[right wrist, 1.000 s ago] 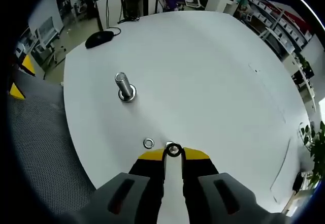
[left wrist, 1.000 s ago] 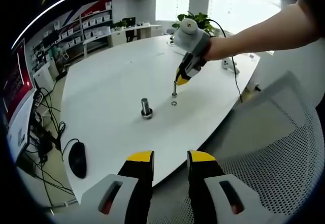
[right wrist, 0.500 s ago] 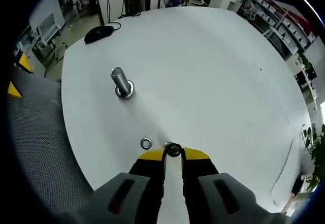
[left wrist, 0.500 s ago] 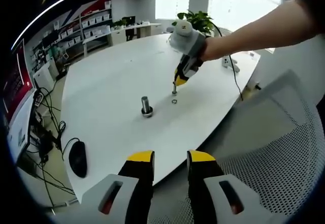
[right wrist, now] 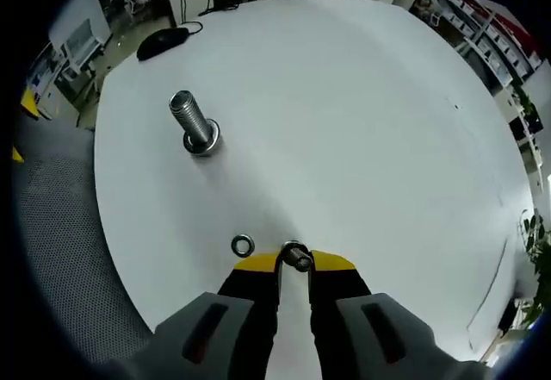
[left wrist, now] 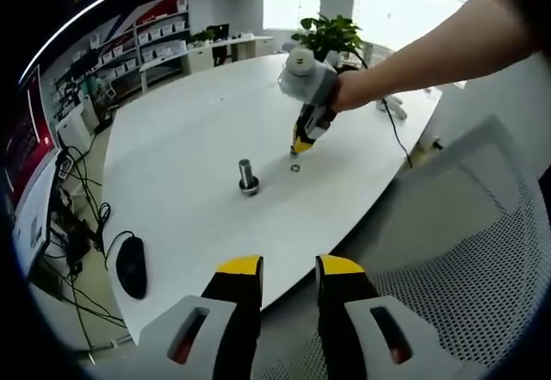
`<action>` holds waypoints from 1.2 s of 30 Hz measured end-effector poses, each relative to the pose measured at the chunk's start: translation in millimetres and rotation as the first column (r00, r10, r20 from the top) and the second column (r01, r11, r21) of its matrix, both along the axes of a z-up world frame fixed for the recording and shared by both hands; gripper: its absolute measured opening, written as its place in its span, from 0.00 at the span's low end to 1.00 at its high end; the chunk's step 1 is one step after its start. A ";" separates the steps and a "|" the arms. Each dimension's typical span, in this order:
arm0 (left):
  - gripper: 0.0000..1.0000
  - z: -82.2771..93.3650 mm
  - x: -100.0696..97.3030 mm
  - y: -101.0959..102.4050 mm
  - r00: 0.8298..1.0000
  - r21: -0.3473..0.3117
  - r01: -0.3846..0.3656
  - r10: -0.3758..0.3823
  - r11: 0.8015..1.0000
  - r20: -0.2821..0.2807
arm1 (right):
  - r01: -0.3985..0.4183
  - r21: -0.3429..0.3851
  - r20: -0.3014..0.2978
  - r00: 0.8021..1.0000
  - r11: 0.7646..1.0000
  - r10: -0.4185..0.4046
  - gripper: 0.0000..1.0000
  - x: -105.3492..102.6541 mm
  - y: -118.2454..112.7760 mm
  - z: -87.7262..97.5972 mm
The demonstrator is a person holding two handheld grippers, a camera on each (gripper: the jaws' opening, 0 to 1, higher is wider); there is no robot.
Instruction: Place the washer onto the threaded stud by aligning its center hole with the stud, sliding it down to the base, and recovering from edge contact or off-axis alignment until the washer reaches the visible bottom stop.
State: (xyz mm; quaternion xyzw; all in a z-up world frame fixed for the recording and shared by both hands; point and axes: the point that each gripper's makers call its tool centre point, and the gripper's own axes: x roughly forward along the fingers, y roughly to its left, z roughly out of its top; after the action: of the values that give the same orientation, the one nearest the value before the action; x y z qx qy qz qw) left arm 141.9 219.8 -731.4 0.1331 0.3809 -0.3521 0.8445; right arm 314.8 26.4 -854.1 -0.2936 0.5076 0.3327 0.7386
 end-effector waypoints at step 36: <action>0.23 2.8 3.7 0.7 1.000 -0.003 -0.013 0.013 1.000 0.015 | 0.007 -0.064 -0.024 1.000 0.998 -0.008 0.18 -24.5 -30.7 -1.9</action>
State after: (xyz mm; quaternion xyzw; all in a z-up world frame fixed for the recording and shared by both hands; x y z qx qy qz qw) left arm 145.6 220.5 -728.6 0.1322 0.3749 -0.3458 0.8499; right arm 290.3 -4.3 -856.1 -0.3111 0.5281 0.3171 0.7237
